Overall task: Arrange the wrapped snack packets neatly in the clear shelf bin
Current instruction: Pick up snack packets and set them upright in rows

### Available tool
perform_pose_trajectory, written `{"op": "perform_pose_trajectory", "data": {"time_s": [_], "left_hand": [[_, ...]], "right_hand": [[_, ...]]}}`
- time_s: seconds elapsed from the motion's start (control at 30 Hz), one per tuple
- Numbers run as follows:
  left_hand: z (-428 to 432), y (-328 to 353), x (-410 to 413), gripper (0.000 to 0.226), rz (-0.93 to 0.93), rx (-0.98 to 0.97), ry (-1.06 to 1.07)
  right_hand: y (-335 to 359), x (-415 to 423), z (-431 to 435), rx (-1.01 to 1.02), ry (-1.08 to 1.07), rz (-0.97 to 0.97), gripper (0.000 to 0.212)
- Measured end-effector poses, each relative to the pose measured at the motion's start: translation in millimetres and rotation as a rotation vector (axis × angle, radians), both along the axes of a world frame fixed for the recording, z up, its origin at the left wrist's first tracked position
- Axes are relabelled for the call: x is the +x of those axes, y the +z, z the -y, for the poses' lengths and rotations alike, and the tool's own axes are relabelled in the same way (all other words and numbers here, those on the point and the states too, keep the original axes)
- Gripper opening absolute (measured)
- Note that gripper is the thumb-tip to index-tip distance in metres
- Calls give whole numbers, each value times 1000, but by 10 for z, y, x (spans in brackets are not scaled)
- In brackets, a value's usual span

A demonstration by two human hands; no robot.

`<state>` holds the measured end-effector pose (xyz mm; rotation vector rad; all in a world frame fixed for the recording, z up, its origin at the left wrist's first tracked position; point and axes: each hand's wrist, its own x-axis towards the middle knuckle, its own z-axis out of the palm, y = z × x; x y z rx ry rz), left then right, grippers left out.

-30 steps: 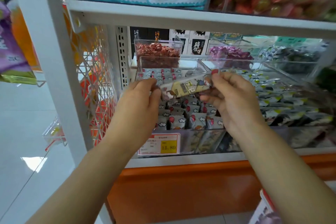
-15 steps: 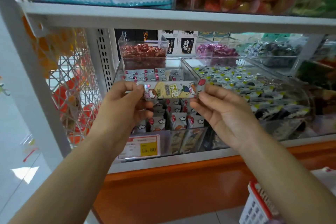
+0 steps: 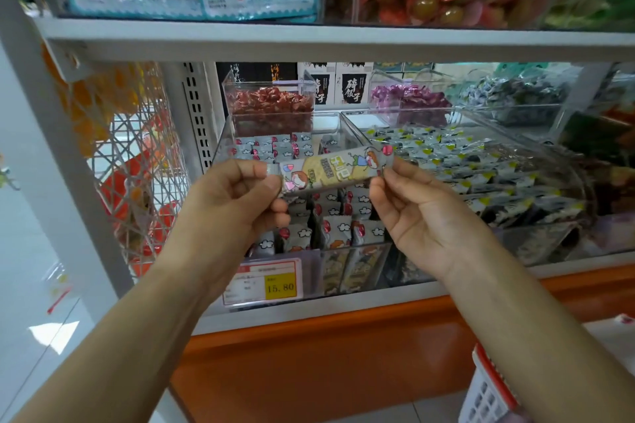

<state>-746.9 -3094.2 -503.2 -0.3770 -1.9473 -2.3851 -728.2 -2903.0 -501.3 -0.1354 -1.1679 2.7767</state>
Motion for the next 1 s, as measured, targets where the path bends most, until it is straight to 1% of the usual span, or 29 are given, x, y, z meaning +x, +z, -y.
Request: {"op": "perform_pose_trajectory", "data": {"time_s": [0.1, 0.17, 0.23, 0.3, 0.33, 0.37, 0.4, 0.43, 0.47, 0.5, 0.53, 0.57, 0.6, 0.67, 0.73, 0.83, 0.9, 1.0], "left_hand": [[16, -2, -6, 10, -26, 0, -17], [42, 0, 1, 16, -90, -94, 1], [64, -9, 12, 20, -146, -174, 22], [79, -7, 22, 26, -149, -182, 18], [81, -3, 20, 29, -133, -167, 16], [78, 11, 25, 31, -106, -142, 14], [81, 12, 23, 26, -84, -116, 4], [83, 13, 30, 16, -72, -113, -13], [82, 16, 38, 17, -67, -151, -9], [84, 12, 40, 29, -68, -203, -1], [82, 6, 38, 34, -67, -237, 10], [78, 12, 41, 32, -66, -250, 26], [75, 23, 44, 28, -63, -247, 37], [72, 35, 52, 23, -52, -236, 49], [69, 38, 56, 23, -57, -254, 46], [75, 45, 81, 28, -97, -306, 37], [84, 61, 98, 33, -117, -336, 20], [82, 79, 111, 32, -144, -394, -6]], "right_hand": [[-6, -4, -2, 127, -61, -36, 15], [-16, 2, -4, 252, -87, -77, 7], [-30, 14, -2, 371, -100, -120, 11], [-46, 19, 6, 485, -125, -147, 7], [-59, 17, 7, 523, -132, -158, 9], [-57, 15, 14, 540, -129, -162, 13], [-55, 8, 20, 553, -125, -172, 16], [-52, 5, 31, 573, -118, -183, 20], [-54, 2, 40, 604, -112, -202, 23], [-55, 4, 55, 636, -107, -218, 27], [-60, 3, 66, 666, -106, -233, 31], [-67, 7, 77, 693, -107, -243, 33], [-77, 6, 84, 711, -109, -251, 32], [-84, 9, 97, 726, -109, -261, 25], [-91, 11, 102, 775, -137, -278, 16], [-89, 21, 102, 819, -172, -286, 11], [-80, 34, 101, 828, -184, -293, 11], [-74, 42, 98, 869, -230, -290, 19]]}}
